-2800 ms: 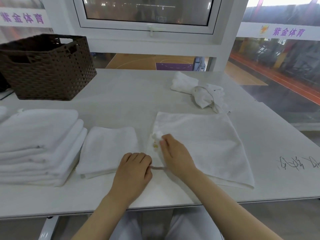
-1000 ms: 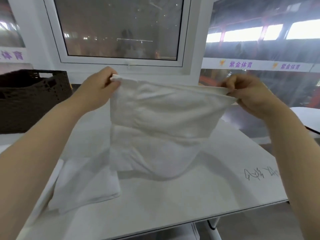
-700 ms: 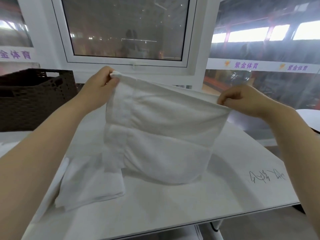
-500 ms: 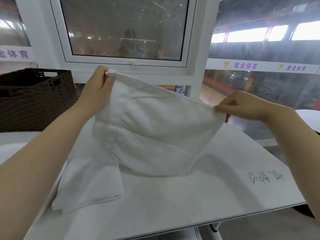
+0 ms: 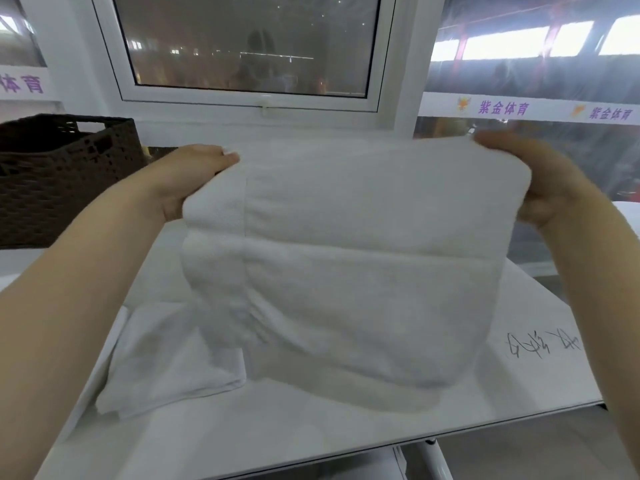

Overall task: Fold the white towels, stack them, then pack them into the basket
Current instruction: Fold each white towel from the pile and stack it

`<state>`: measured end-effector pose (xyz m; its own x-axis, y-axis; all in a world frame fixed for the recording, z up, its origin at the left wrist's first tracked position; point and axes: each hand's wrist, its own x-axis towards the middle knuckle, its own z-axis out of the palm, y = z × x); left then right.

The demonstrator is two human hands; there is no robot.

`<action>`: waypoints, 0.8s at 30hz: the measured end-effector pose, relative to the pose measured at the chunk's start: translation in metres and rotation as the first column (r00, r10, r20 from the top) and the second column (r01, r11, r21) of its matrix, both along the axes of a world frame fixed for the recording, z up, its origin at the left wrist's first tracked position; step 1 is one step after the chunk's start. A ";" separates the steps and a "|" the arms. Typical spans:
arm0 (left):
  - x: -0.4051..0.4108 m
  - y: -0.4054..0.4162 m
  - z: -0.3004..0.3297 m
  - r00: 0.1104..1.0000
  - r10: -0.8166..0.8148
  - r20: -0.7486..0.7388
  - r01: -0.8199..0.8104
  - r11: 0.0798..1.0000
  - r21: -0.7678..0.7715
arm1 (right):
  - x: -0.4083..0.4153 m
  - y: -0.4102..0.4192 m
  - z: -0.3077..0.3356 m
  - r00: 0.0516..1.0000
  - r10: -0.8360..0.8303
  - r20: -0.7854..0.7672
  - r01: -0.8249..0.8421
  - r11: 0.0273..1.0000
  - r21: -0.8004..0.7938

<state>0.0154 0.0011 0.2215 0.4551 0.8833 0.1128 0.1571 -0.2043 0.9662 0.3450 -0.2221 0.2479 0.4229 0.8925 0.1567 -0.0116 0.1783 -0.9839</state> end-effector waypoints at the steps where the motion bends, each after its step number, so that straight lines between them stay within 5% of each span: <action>1: 0.005 0.004 -0.010 0.998 -0.012 -0.069 0.011 1.000 -0.020 | 0.005 0.007 -0.008 1.000 -0.004 0.031 0.007 0.996 -0.092; 5: 0.033 0.031 -0.073 0.882 0.041 -0.469 0.001 0.996 0.090 | 0.034 0.038 -0.068 0.894 0.013 0.448 0.156 0.927 -0.340; 8: 0.057 0.048 -0.116 0.804 0.090 -0.587 0.019 0.984 0.177 | 0.049 0.063 -0.121 0.744 0.045 0.666 0.293 0.874 -0.387; 11: 0.073 0.062 -0.141 0.804 0.120 -0.583 -0.007 0.981 0.192 | 0.060 0.083 -0.154 0.656 -0.023 0.754 0.410 0.850 -0.330; 15: 0.082 0.082 -0.150 0.838 0.146 -0.526 -0.055 0.981 0.185 | 0.067 0.094 -0.163 0.700 -0.192 0.688 0.459 0.859 -0.227; 18: 0.083 0.093 -0.148 0.926 0.185 -0.329 -0.149 0.980 0.134 | 0.065 0.095 -0.154 0.762 -0.286 0.581 0.450 0.879 -0.157; 24: 0.073 0.082 -0.143 0.980 0.161 -0.116 -0.148 0.983 0.108 | 0.058 0.075 -0.147 0.803 -0.317 0.505 0.418 0.903 -0.099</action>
<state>0.0888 0.0827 0.0781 0.3299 0.9314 0.1538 0.3114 -0.2612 0.9137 0.4031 -0.1475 0.1009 0.6461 0.7176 0.2599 0.4829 -0.1207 -0.8673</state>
